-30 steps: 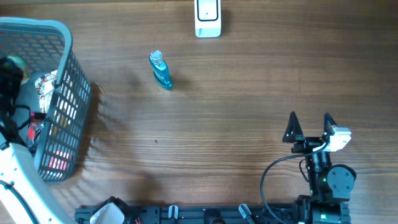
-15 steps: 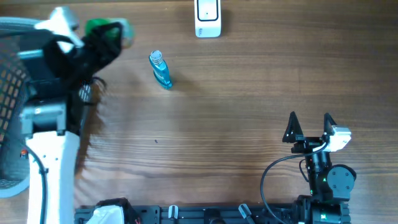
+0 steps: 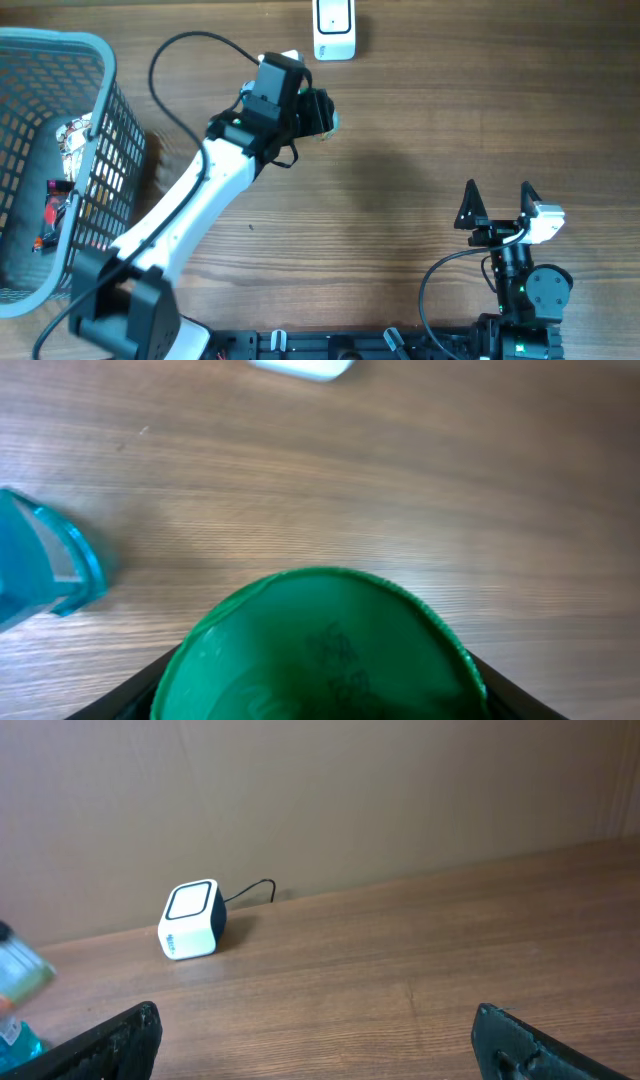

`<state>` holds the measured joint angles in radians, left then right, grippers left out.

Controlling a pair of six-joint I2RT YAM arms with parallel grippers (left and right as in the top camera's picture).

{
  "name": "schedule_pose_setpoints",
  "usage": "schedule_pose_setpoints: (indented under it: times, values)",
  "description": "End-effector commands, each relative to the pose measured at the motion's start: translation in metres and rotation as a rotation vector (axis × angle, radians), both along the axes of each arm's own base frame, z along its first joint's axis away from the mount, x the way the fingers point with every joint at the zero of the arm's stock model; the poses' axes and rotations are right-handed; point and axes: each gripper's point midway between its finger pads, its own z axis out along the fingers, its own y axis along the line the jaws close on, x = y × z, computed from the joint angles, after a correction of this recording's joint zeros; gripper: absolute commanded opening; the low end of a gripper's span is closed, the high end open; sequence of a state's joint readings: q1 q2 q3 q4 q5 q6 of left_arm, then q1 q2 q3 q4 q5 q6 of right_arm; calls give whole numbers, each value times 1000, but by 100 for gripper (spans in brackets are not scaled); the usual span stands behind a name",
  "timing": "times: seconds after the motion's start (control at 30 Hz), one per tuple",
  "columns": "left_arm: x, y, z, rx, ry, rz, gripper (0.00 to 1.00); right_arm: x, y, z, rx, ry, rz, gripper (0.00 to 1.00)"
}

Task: Scan the item barcode
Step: 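Carry the green jar out and place it beside the bottle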

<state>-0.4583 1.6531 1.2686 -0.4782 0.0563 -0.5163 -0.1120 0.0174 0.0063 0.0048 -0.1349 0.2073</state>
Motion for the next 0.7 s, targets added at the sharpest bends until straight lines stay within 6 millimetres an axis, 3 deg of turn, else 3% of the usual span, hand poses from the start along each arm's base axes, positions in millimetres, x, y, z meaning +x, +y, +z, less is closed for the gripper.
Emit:
schedule_pose_setpoints:
  times: [0.0, 0.23, 0.5, 0.6, 0.63, 0.67]
  values:
    - [8, 15, -39, 134, 46, 22, 67, 0, 3, 2, -6, -10, 16, 100]
    - [6, 22, -91, 215, 147, 40, 64, 0, 3, 2, -6, -10, 17, 100]
    - [-10, -5, -94, 235, 147, -36, 75, 0, 3, 2, -6, -10, 16, 100]
    - [-18, -13, -70, 242, 107, -51, 92, 0, 3, 2, -6, -10, 17, 100]
    - [-17, -7, -53, 262, 72, -31, 100, 0, 3, 2, -6, -10, 16, 100]
    - [-18, 4, -22, 286, 23, 5, 100, 0, 3, 2, -7, -10, 16, 100]
